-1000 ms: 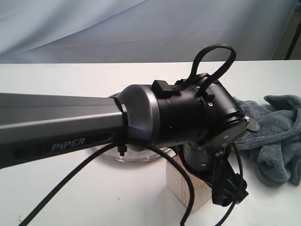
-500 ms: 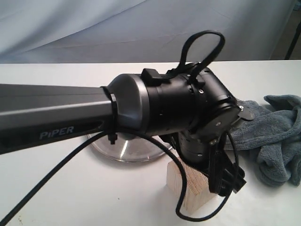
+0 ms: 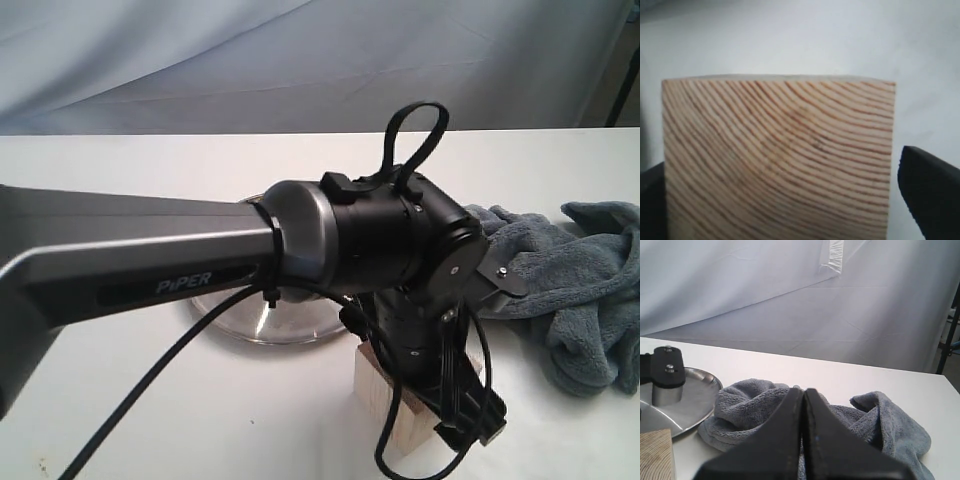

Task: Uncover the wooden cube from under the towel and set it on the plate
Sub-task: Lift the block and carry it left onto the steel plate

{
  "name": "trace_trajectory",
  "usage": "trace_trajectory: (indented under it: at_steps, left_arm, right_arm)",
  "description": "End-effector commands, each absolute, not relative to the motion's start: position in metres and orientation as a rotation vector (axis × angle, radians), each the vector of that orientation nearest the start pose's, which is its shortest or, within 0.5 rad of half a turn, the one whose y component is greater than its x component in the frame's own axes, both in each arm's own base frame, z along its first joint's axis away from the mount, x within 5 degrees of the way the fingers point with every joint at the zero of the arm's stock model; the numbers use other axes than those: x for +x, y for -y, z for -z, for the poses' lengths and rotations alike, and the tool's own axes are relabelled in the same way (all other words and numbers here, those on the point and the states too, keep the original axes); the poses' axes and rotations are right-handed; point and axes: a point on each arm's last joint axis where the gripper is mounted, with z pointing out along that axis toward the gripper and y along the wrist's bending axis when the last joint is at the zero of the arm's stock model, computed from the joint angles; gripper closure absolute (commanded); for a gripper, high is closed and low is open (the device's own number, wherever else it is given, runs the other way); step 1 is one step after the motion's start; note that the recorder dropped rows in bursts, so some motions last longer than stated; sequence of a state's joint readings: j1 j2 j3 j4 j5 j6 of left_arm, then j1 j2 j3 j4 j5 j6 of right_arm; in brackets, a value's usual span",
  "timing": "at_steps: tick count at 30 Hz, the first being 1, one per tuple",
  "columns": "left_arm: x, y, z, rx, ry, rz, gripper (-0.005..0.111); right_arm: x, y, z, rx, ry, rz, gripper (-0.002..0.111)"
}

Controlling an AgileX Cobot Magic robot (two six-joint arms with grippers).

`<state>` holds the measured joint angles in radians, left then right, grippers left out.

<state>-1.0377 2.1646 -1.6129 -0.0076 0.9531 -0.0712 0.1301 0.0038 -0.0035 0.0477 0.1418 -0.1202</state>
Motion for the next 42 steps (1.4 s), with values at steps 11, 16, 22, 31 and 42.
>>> trace_trajectory:
  at_steps: [11, 16, 22, 31, 42]
  left_arm:
    - [0.219, 0.379, -0.133, 1.432, -2.718, 0.116, 0.075]
    - [0.220, 0.374, -0.135, 1.467, -2.707, 0.044, 0.100]
    - [0.219, 0.366, -0.161, 1.433, -2.716, 0.008, 0.107]
    - [0.226, 0.345, -0.212, 1.338, -2.700, 0.017, 0.107]
    - [0.287, 0.284, -0.240, 0.978, -2.803, 0.036, 0.107]
  right_arm:
    - [0.056, -0.008, -0.201, -0.166, -1.611, -0.057, 0.108]
    - [0.056, -0.008, -0.201, -0.166, -1.611, -0.057, 0.108]
    - [0.056, -0.008, -0.201, -0.166, -1.611, -0.057, 0.108]
    - [0.056, -0.008, -0.201, -0.166, -1.611, -0.057, 0.108]
    - [0.056, -0.008, -0.201, -0.166, -1.611, -0.057, 0.108]
